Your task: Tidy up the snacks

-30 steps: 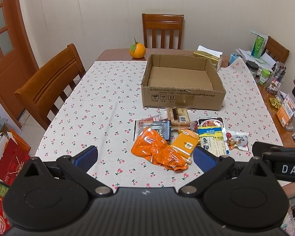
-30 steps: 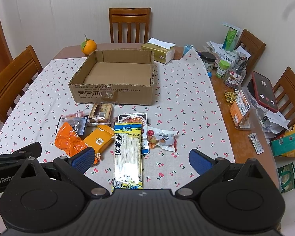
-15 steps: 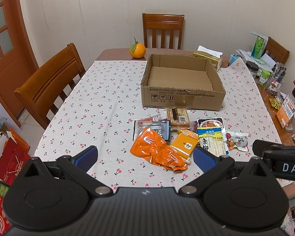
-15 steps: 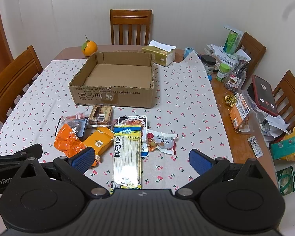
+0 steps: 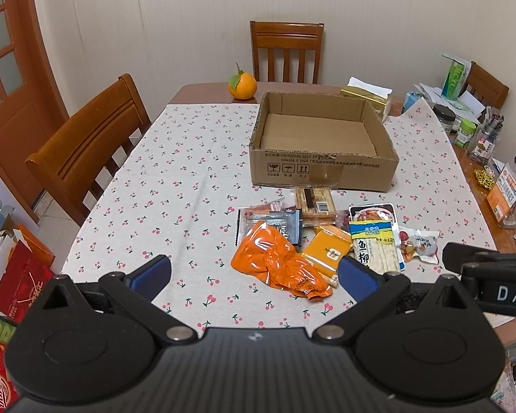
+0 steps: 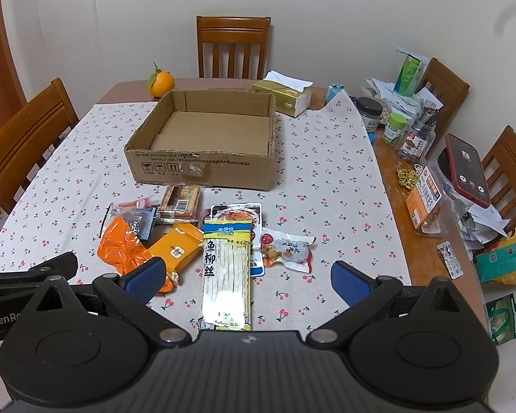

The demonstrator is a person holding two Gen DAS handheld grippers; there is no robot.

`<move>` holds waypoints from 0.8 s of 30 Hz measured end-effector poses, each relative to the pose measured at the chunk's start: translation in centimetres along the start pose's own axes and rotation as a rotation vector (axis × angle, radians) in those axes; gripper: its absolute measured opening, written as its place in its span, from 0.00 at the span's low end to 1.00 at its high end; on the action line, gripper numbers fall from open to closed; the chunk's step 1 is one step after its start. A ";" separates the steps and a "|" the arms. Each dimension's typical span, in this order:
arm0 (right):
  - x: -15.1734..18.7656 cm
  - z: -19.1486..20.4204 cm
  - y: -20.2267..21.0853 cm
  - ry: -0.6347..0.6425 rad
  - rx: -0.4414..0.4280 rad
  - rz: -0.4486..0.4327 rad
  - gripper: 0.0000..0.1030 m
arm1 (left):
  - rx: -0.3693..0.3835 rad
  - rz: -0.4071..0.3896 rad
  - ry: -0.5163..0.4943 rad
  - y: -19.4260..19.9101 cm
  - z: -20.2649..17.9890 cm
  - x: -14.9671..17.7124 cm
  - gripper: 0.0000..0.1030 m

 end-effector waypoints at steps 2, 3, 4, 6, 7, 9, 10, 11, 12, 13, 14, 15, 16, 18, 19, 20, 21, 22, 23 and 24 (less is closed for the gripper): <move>0.0 0.0 0.0 0.003 0.001 -0.001 1.00 | 0.001 -0.001 0.000 0.0 0.0 0.0 0.99; 0.0 0.0 0.0 0.005 0.002 -0.002 1.00 | 0.001 -0.001 0.000 -0.1 0.0 0.1 0.99; -0.1 0.1 0.0 0.006 0.003 -0.004 1.00 | 0.001 0.001 0.002 -0.1 0.0 0.1 0.99; -0.1 0.1 -0.1 0.007 0.004 -0.003 1.00 | 0.004 0.002 0.004 -0.1 0.0 0.1 0.99; 0.0 0.1 -0.1 0.007 0.003 -0.005 1.00 | 0.004 0.002 0.003 -0.2 0.0 0.1 0.99; 0.0 0.1 -0.1 0.007 0.006 -0.004 1.00 | 0.003 0.001 0.001 -0.1 0.0 0.1 0.99; 0.0 0.1 0.0 0.006 0.005 -0.004 1.00 | 0.004 0.001 0.001 -0.2 0.0 0.1 0.99; 0.0 0.1 0.0 0.006 0.005 -0.005 1.00 | 0.005 -0.001 0.000 -0.2 0.0 0.1 0.99; 0.0 0.0 0.0 0.005 0.006 -0.006 1.00 | 0.007 -0.001 0.001 -0.2 0.0 0.1 0.99; 0.0 0.1 0.0 0.005 0.007 -0.007 1.00 | 0.008 0.000 0.000 -0.3 -0.1 0.0 0.99; -0.1 0.1 0.0 0.006 0.008 -0.008 1.00 | 0.009 -0.001 -0.002 -0.3 -0.1 0.0 0.99; -0.1 0.0 0.1 0.006 0.010 -0.008 1.00 | 0.009 -0.001 -0.003 -0.3 -0.1 0.0 0.99; -0.1 0.1 0.1 0.006 0.010 -0.009 1.00 | 0.010 0.000 -0.003 -0.3 -0.1 0.0 0.99; -0.1 0.0 0.1 0.006 0.010 -0.009 1.00 | 0.010 -0.001 -0.003 -0.3 -0.1 -0.1 0.99; -0.1 0.0 0.1 0.006 0.010 -0.010 1.00 | 0.011 -0.001 -0.003 -0.4 -0.1 -0.1 0.99; -0.1 0.0 0.1 0.005 0.009 -0.009 1.00 | 0.011 -0.001 -0.003 -0.4 -0.1 -0.1 0.99; -0.1 0.1 0.1 0.006 0.009 -0.008 1.00 | 0.012 0.000 -0.002 -0.4 0.0 -0.1 0.99; -0.1 0.1 0.1 0.007 0.010 -0.008 1.00 | 0.011 0.000 -0.001 -0.4 -0.1 -0.1 0.99; -0.1 0.1 0.1 0.009 0.012 -0.009 1.00 | 0.011 0.000 0.000 -0.4 0.0 -0.1 0.99; -0.1 0.1 0.1 0.010 0.013 -0.010 1.00 | 0.010 -0.001 0.000 -0.4 0.0 -0.1 0.99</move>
Point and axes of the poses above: each gripper's, at about its wrist camera, not at the fingertips, and y roughly against the way its jaws point, z to its left, x to its underside, the point moved 10 cm from there along -y, roughly the way its jaws point, and after that the axes turned 1 degree about x, right-handed, at the moved point
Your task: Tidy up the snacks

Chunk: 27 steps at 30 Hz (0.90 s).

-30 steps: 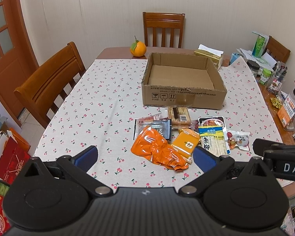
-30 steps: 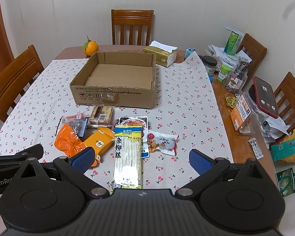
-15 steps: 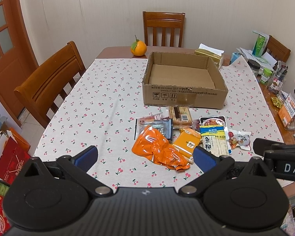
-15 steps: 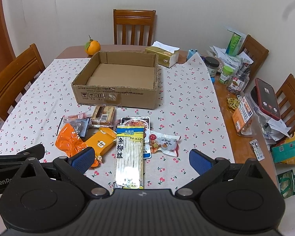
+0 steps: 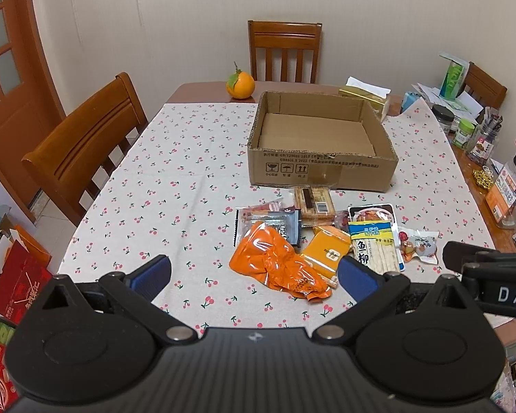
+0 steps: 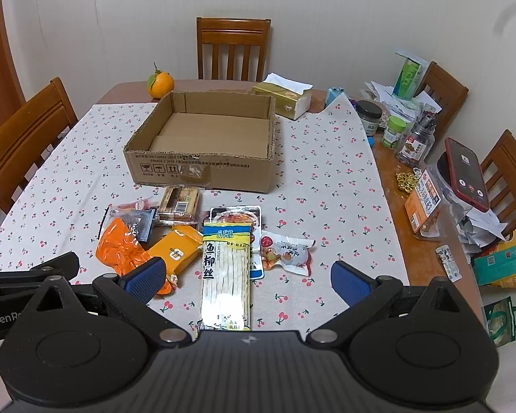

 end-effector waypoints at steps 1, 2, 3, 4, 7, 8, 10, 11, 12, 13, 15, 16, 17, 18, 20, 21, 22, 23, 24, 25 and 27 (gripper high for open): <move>0.0 0.1 0.0 0.001 -0.001 0.000 1.00 | -0.002 0.000 -0.001 0.0 0.0 0.0 0.99; 0.0 0.1 0.0 0.001 -0.003 0.000 1.00 | -0.003 -0.002 -0.002 0.0 0.0 0.0 0.99; -0.1 0.1 0.0 0.001 -0.003 -0.001 1.00 | -0.004 -0.004 -0.005 0.1 0.0 0.0 0.99; -0.1 0.2 0.0 0.001 -0.004 -0.001 1.00 | -0.005 -0.006 -0.005 0.1 0.0 0.0 0.99; -0.1 0.2 -0.1 0.000 -0.005 -0.003 1.00 | -0.003 -0.005 -0.002 0.1 0.0 0.0 0.99; -0.1 0.2 0.0 0.001 -0.005 -0.003 1.00 | -0.004 -0.006 -0.002 0.1 0.0 0.0 0.99; -0.1 0.2 0.0 0.000 -0.006 -0.003 1.00 | -0.004 -0.005 -0.002 0.1 0.1 0.0 0.99; -0.1 0.2 0.0 0.000 -0.006 -0.002 1.00 | -0.004 -0.006 -0.002 0.1 0.1 0.0 0.99; -0.1 0.2 0.0 0.001 -0.006 -0.003 1.00 | -0.005 -0.007 -0.002 0.1 0.0 0.0 0.99; -0.1 0.2 0.0 0.001 -0.005 -0.004 1.00 | -0.005 -0.006 -0.003 0.1 0.0 -0.1 0.99; -0.1 0.2 -0.1 0.003 -0.005 -0.004 1.00 | -0.007 -0.008 -0.004 0.0 0.1 -0.1 0.99; -0.1 0.1 -0.1 0.002 -0.006 -0.005 1.00 | -0.007 -0.010 -0.002 0.0 0.1 -0.1 0.99; -0.1 0.1 -0.1 0.003 -0.007 -0.007 1.00 | -0.008 -0.011 -0.002 0.0 0.1 -0.2 0.99; -0.1 0.1 -0.1 0.003 -0.009 -0.006 1.00 | -0.010 -0.012 -0.003 0.0 0.1 -0.2 0.99; -0.1 0.0 -0.1 0.005 -0.010 -0.007 1.00 | -0.014 -0.015 -0.003 0.0 0.1 -0.2 0.99; -0.2 0.0 -0.1 0.006 -0.011 -0.008 1.00 | -0.018 -0.021 -0.004 0.1 0.1 -0.2 0.99; -0.2 0.0 -0.1 0.007 -0.012 -0.010 1.00 | -0.022 -0.026 -0.005 0.2 0.1 -0.3 0.99; -0.2 0.0 -0.1 0.008 -0.014 -0.013 1.00 | -0.026 -0.026 -0.005 0.3 0.0 -0.3 0.99; -0.2 0.1 -0.1 0.011 -0.016 -0.014 1.00 | -0.027 -0.023 -0.001 0.3 0.0 -0.3 0.99; -0.2 0.1 -0.1 0.013 -0.017 -0.015 1.00 | -0.027 -0.020 0.004 0.2 0.1 -0.3 0.99; -0.2 0.2 -0.2 0.017 -0.020 -0.015 1.00 | -0.024 -0.017 0.010 0.1 0.1 -0.2 0.99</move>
Point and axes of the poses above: each gripper's, at about its wrist camera, not at the fingertips, and y roughly against the way its jaws point, z to its left, x to its underside, the point moved 10 cm from there along -y, roughly the way its jaws point, and after that the axes turned 1 degree about x, right-handed, at the moved point
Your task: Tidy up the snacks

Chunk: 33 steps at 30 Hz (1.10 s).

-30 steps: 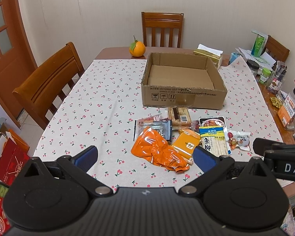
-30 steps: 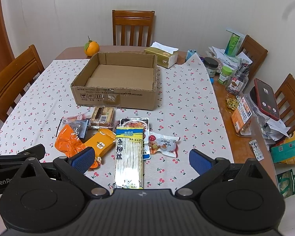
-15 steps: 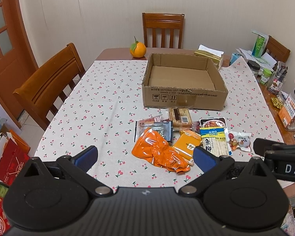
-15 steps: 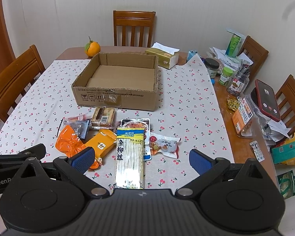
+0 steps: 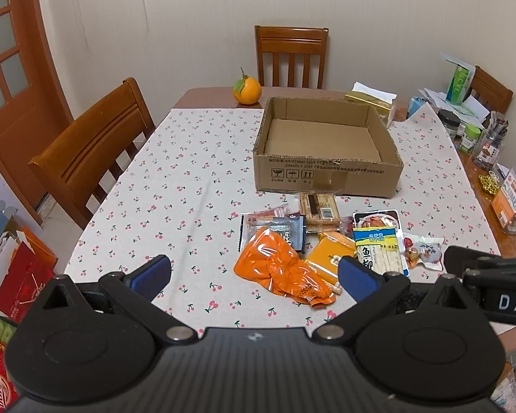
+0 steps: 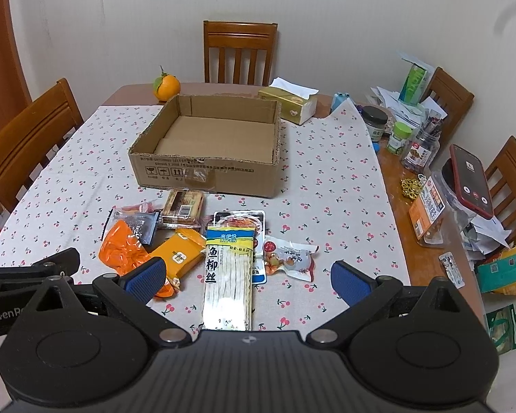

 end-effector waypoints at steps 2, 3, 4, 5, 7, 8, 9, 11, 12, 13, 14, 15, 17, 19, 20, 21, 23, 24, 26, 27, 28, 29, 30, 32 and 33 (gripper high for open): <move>0.1 0.0 0.0 0.004 -0.002 -0.002 1.00 | 0.006 -0.001 0.004 -0.1 0.0 0.0 0.99; 0.1 0.0 0.0 0.006 -0.004 -0.003 1.00 | 0.011 0.000 0.005 -0.1 -0.1 0.1 0.99; 0.0 0.0 -0.1 0.007 -0.005 -0.005 1.00 | 0.017 -0.002 0.004 -0.2 -0.1 0.0 0.99; 0.0 -0.1 -0.1 0.008 -0.007 -0.009 1.00 | 0.020 -0.008 0.000 -0.2 -0.2 0.0 0.99; -0.1 -0.2 0.0 0.017 -0.016 -0.022 1.00 | 0.022 -0.026 -0.014 -0.2 -0.4 -0.1 0.99; -0.1 -0.1 0.0 0.023 -0.024 -0.033 1.00 | 0.023 -0.036 -0.021 -0.2 -0.5 -0.2 0.99; -0.1 -0.1 0.1 0.031 -0.032 -0.044 1.00 | 0.024 -0.044 -0.026 -0.3 -0.6 -0.2 0.99; -0.2 -0.2 -0.1 0.054 -0.032 -0.062 1.00 | 0.036 -0.050 -0.034 -0.6 -0.8 -0.2 0.99; -0.1 -0.3 -0.2 0.071 -0.036 -0.074 1.00 | 0.046 -0.055 -0.036 -0.8 -0.9 -0.1 0.99; -0.1 -0.4 -0.3 0.084 -0.041 -0.084 1.00 | 0.053 -0.056 -0.040 -1.0 -0.9 0.0 0.99; 0.0 -0.4 -0.4 0.097 -0.051 -0.098 1.00 | 0.058 -0.057 -0.046 -1.2 -0.9 0.1 0.99; 0.1 -0.5 -0.6 0.110 -0.069 -0.112 1.00 | 0.062 -0.060 -0.050 -1.4 -0.9 0.3 0.99; 0.7 -0.8 -1.4 0.125 -0.090 -0.115 1.00 | 0.050 -0.077 -0.063 -2.0 -0.7 0.8 0.99; 1.6 -1.1 -2.7 0.136 -0.103 -0.103 1.00 | 0.036 -0.090 -0.089 -2.5 -0.5 1.1 0.99; 2.1 -1.3 -3.7 0.137 -0.098 -0.086 1.00 | 0.032 -0.089 -0.107 -2.9 -0.4 1.4 0.99; 2.7 -1.4 -4.5 0.136 -0.097 -0.068 1.00 | 0.034 -0.085 -0.117 -3.2 -0.4 1.7 0.99; 3.7 -1.5 -6.0 0.132 -0.116 -0.051 1.00 | 0.042 -0.069 -0.128 -3.9 -0.4 2.1 0.99; 4.3 -1.5 -6.7 0.126 -0.125 -0.036 1.00 | 0.040 -0.059 -0.133 -4.3 -0.4 2.4 0.99; 5.5 -1.3 -8.0 0.113 -0.153 -0.010 1.00 | 0.040 -0.054 -0.141 -4.9 -0.3 2.8 0.99; 6.0 -1.2 -8.7 0.107 -0.162 0.007 1.00 | 0.038 -0.051 -0.147 -5.2 -0.2 3.0 0.99; 6.3 -1.0 -9.3 0.104 -0.168 0.022 1.00 | 0.037 -0.043 -0.152 -5.5 -0.2 3.2 0.99; 6.7 -0.7 -9.9 0.104 -0.176 0.035 1.00 | 0.039 -0.033 -0.153 -5.9 -0.1 3.4 0.99; 7.0 -0.4 -10.4 0.106 -0.180 0.043 1.00 | 0.047 -0.024 -0.151 -6.1 0.0 3.5 0.99; 7.5 0.2 -11.3 0.113 -0.188 0.054 1.00 | 0.066 -0.007 -0.143 -6.7 0.1 3.7 0.99; 7.6 0.5 -11.7 0.116 -0.188 0.057 1.00 | 0.071 -0.001 -0.140 -7.0 0.2 3.8 0.99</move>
Point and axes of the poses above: each gripper's, at about its wrist camera, not at the fingertips, and y roughly against the way its jaws point, z to its left, x to its underside, the point moved 10 cm from there along -y, roughly the way its jaws point, and after that the axes turned 1 degree about x, right-handed, at the moved point
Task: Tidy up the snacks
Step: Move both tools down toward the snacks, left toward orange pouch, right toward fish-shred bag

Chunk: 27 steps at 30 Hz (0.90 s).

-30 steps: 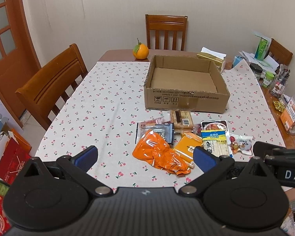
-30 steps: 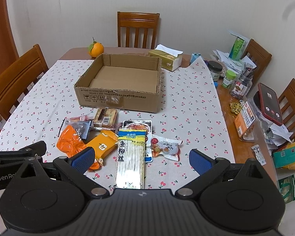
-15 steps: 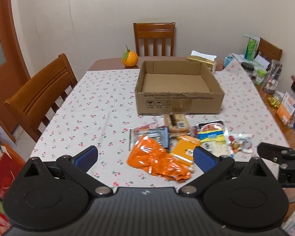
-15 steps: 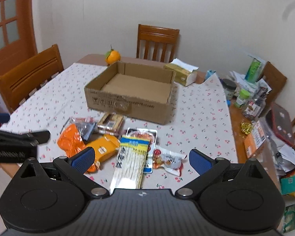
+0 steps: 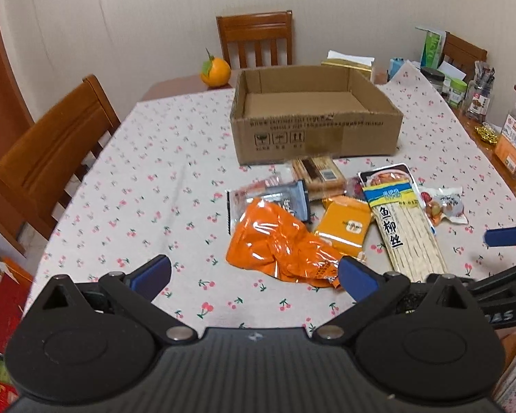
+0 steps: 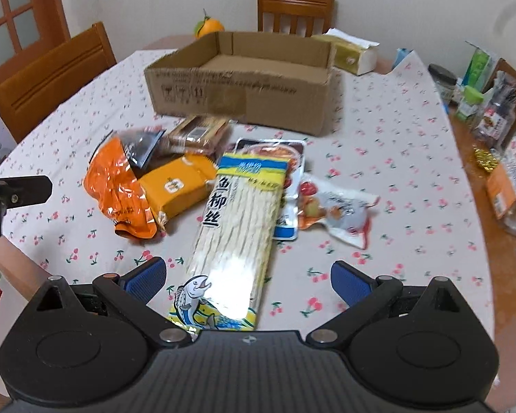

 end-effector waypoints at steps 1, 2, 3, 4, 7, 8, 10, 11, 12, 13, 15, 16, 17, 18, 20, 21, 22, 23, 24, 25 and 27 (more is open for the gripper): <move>0.1 0.2 -0.4 0.001 -0.002 0.004 1.00 | 0.002 0.006 0.000 -0.3 0.1 0.1 0.99; 0.2 0.4 -1.0 0.003 -0.004 0.010 1.00 | 0.002 0.010 -0.002 -0.6 0.2 0.1 0.99; 0.2 0.6 -1.5 0.005 -0.004 0.011 1.00 | 0.002 0.015 -0.005 -1.0 0.2 0.1 0.99; 0.3 0.8 -2.0 0.006 -0.005 0.013 1.00 | 0.004 0.021 -0.006 -1.4 0.3 0.1 0.99; 0.4 1.2 -3.3 0.017 0.004 0.026 1.00 | 0.031 0.025 -0.004 -2.5 0.1 -0.2 0.99; 0.6 1.3 -3.7 0.025 0.011 0.027 1.00 | 0.036 0.026 0.001 -3.1 0.1 -0.3 0.99; 0.8 1.4 -4.3 0.030 0.011 0.029 1.00 | 0.049 0.031 0.012 -4.1 -0.2 -0.5 0.99; 1.0 1.4 -4.6 0.030 0.009 0.034 1.00 | 0.062 0.032 0.021 -4.7 -0.4 -0.5 0.99; 1.2 1.4 -4.9 0.027 0.004 0.044 1.00 | 0.075 0.037 0.029 -5.3 -0.7 -0.5 0.99; 1.5 1.4 -5.1 0.025 0.003 0.051 1.00 | 0.086 0.040 0.037 -5.9 -0.9 -0.5 0.99; 1.7 1.3 -5.2 0.032 0.016 0.046 1.00 | 0.099 0.045 0.046 -6.9 -1.4 -0.4 0.99; 1.8 1.4 -5.2 0.042 0.021 0.041 1.00 | 0.099 0.054 0.042 -7.3 -1.6 -0.3 0.99; 1.8 1.4 -5.2 0.042 0.019 0.037 1.00 | 0.094 0.059 0.032 -7.8 -1.9 -0.1 0.99; 1.8 1.4 -5.2 0.044 0.018 0.036 1.00 | 0.087 0.067 0.023 -8.1 -2.1 0.1 0.99; 1.8 1.3 -5.3 0.054 0.011 0.032 1.00 | 0.088 0.082 0.016 -8.5 -2.3 0.6 0.99; 1.8 1.3 -5.3 0.060 0.007 0.029 1.00 | 0.088 0.088 0.016 -8.6 -2.3 0.9 0.99; 1.7 1.3 -5.3 0.063 0.005 0.028 1.00 | 0.088 0.095 0.016 -8.6 -2.2 1.2 0.99; 1.8 1.3 -5.3 0.066 0.003 0.026 1.00 | 0.086 0.100 0.018 -8.6 -2.0 1.5 0.99; 1.8 1.2 -5.3 0.068 0.001 0.024 1.00 | 0.084 0.102 0.018 -8.5 -1.8 1.7 0.99; 1.7 1.2 -5.3 0.067 0.001 0.024 1.00 | 0.077 0.098 0.019 -8.4 -1.4 1.8 0.99; 1.8 1.2 -5.3 0.067 0.001 0.026 1.00 | 0.064 0.090 0.017 -7.9 -0.4 1.8 1.00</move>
Point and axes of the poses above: each gripper's, at about its wrist camera, not at the fingertips, and y roughly against the way its jaws point, z to its left, x to its underside, the point moved 10 cm from there along -y, roughly the way its jaws point, and after that the axes turned 1 degree about x, right-handed, at the moved point
